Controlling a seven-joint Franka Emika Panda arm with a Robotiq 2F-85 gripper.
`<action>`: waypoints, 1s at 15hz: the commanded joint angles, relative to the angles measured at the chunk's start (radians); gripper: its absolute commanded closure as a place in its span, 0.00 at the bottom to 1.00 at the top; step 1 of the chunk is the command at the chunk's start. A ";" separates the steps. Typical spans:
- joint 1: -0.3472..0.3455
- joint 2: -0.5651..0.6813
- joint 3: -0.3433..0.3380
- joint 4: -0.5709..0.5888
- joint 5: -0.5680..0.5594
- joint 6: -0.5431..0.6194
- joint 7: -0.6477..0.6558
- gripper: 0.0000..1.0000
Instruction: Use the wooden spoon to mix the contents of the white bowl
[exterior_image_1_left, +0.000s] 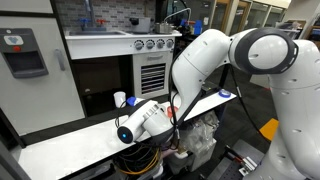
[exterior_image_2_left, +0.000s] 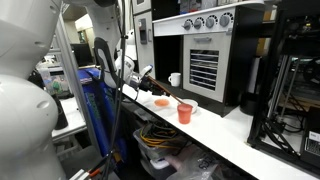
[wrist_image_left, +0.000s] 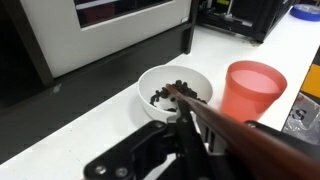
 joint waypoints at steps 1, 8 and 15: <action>-0.009 -0.013 -0.023 0.011 -0.019 -0.006 -0.028 0.97; -0.002 -0.029 -0.063 0.034 -0.132 -0.046 -0.045 0.97; 0.001 -0.034 -0.058 0.046 -0.160 -0.057 -0.066 0.97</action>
